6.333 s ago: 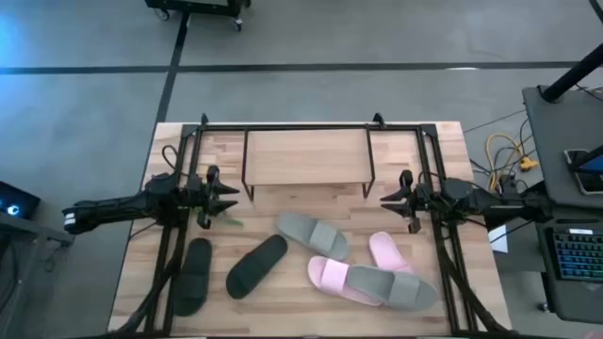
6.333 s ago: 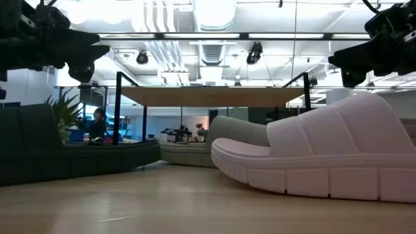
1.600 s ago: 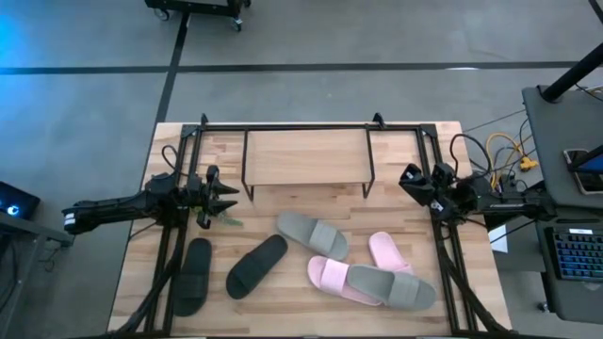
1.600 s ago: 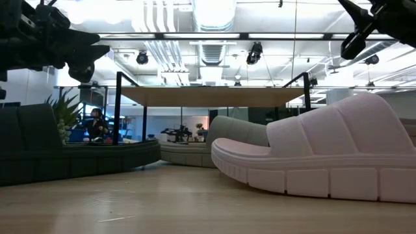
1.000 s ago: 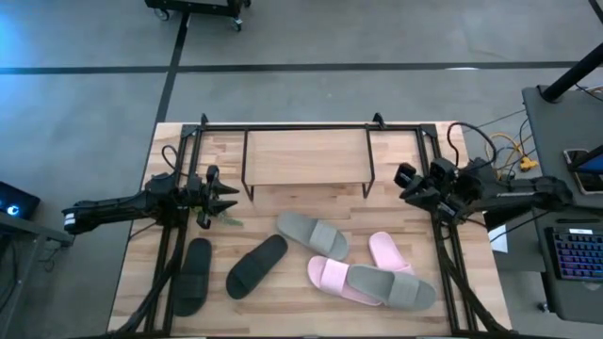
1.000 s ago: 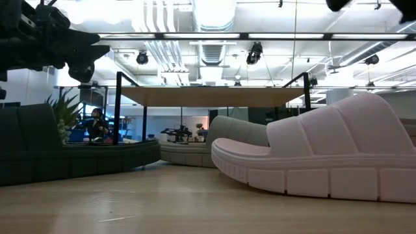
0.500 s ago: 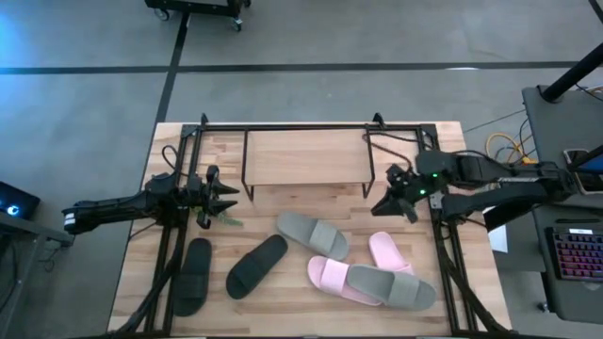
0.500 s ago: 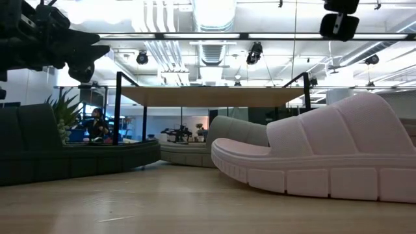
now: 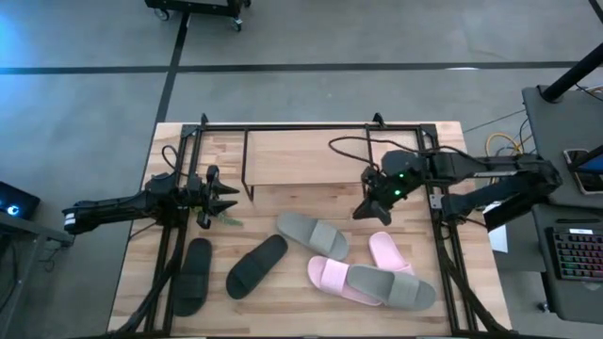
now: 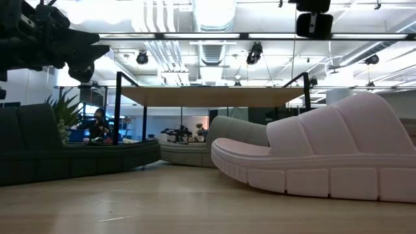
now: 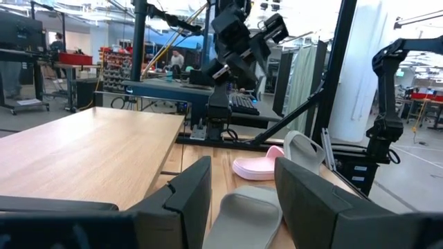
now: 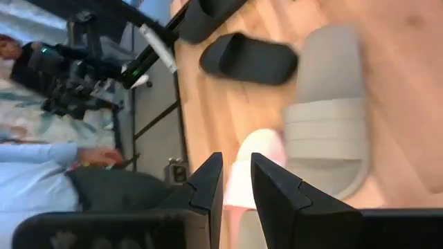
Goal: Pick and place slides into the shelf
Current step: Put the right gray slide on the shelf
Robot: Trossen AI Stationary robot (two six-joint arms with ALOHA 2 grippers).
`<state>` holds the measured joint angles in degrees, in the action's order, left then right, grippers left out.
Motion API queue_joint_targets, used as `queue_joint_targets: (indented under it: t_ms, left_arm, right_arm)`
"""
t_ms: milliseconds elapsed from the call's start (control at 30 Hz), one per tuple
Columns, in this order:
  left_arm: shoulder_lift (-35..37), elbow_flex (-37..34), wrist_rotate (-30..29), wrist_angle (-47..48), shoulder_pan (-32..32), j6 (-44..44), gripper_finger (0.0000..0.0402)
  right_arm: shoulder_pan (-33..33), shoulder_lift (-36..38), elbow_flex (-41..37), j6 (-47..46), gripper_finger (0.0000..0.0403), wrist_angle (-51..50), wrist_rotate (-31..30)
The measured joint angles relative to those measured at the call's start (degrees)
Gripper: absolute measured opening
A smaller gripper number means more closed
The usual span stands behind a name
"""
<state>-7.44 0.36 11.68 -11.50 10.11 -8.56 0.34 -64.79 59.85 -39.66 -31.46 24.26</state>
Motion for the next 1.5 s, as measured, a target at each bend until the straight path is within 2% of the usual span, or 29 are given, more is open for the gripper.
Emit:
queue_joint_targets:
  t_ms: [167, 367, 467, 900, 1033, 1200, 1333, 1500]
  left_arm:
    - [0.0, 0.0, 0.0, 0.1, 0.0, 0.0, 0.0145]
    - [0.0, 0.0, 0.0, 0.0, 0.0, 0.0, 0.0145]
    - [0.0, 0.0, 0.0, 0.0, 0.0, 0.0, 0.0145]
    - [0.1, 0.0, 0.0, 0.1, 0.0, 0.0, 0.0145]
    - [0.0, 0.0, 0.0, 0.1, 0.0, 0.0, 0.0145]
    - [0.0, 0.0, 0.0, 0.0, 0.0, 0.0, 0.0145]
    - [0.0, 0.0, 0.0, 0.0, 0.0, 0.0, 0.0145]
    - [0.1, 0.0, 0.0, 0.0, 0.0, 0.0, 0.0145]
  right_arm:
    - [2.5, -3.6, 3.0, 1.1, 0.0068, 0.1, 11.0]
    - [6.2, -7.8, 4.7, -4.6, 0.0068, -2.7, 24.5]
    - [8.7, -10.8, 5.1, -5.7, 0.0068, -6.0, 26.6]
    - [20.6, -23.6, 5.7, 9.1, 0.0068, -16.6, 26.5]
    - [22.4, -26.0, 8.4, 14.1, 0.007, -18.4, 22.1]
    - [22.6, -30.2, 13.7, 19.4, 0.0094, -23.0, 13.8]
    - [22.5, -34.5, 18.7, 25.6, 0.0119, -30.7, 8.9]
    - [22.6, -39.6, 23.9, 35.0, 0.0147, -42.9, 7.6]
